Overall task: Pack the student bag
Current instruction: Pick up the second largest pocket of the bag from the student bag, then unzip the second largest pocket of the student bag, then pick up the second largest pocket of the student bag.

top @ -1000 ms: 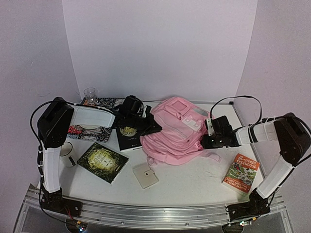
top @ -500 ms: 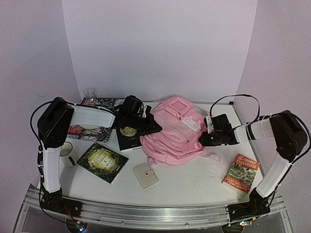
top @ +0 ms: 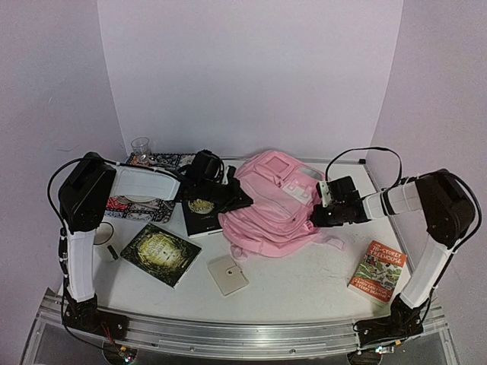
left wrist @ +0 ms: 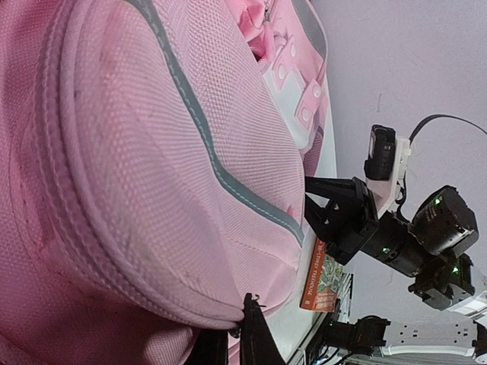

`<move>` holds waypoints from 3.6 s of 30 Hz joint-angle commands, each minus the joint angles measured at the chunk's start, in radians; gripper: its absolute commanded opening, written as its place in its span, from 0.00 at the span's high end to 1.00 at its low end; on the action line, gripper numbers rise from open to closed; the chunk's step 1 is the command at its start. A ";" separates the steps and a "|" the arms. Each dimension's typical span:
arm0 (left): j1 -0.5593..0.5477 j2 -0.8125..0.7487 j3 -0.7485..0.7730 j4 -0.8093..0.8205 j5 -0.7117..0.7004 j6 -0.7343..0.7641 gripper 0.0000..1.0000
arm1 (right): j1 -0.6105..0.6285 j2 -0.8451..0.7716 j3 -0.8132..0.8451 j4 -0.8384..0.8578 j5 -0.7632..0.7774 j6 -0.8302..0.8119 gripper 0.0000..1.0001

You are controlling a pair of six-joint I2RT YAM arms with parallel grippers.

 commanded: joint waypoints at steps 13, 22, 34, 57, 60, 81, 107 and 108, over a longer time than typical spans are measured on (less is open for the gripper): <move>-0.006 0.021 0.050 0.245 -0.164 -0.152 1.00 | 0.138 -0.285 0.060 -0.335 -0.187 0.037 1.00; -0.039 0.070 0.093 0.345 -0.173 -0.246 1.00 | 0.342 -0.104 0.220 -0.315 -0.134 0.099 1.00; -0.077 0.074 0.021 0.415 -0.177 -0.251 1.00 | 0.420 0.002 0.393 -0.220 -0.109 0.105 0.92; -0.100 -0.289 -0.318 0.245 -0.299 0.291 0.53 | 0.365 -0.265 0.179 -0.356 0.161 0.025 0.54; -0.149 -0.310 -0.368 0.228 -0.318 0.304 0.53 | 0.364 -0.267 0.165 -0.358 0.204 0.025 0.53; -0.339 -0.064 -0.186 -0.033 -0.555 0.426 0.56 | 0.365 -0.245 0.132 -0.332 0.194 0.028 0.43; -0.317 -0.167 -0.172 -0.121 -0.432 0.446 1.00 | 0.371 -0.183 0.112 -0.239 0.001 -0.273 0.40; -0.310 -0.173 -0.172 -0.120 -0.408 0.442 1.00 | 0.374 -0.176 0.113 -0.233 -0.007 -0.291 0.40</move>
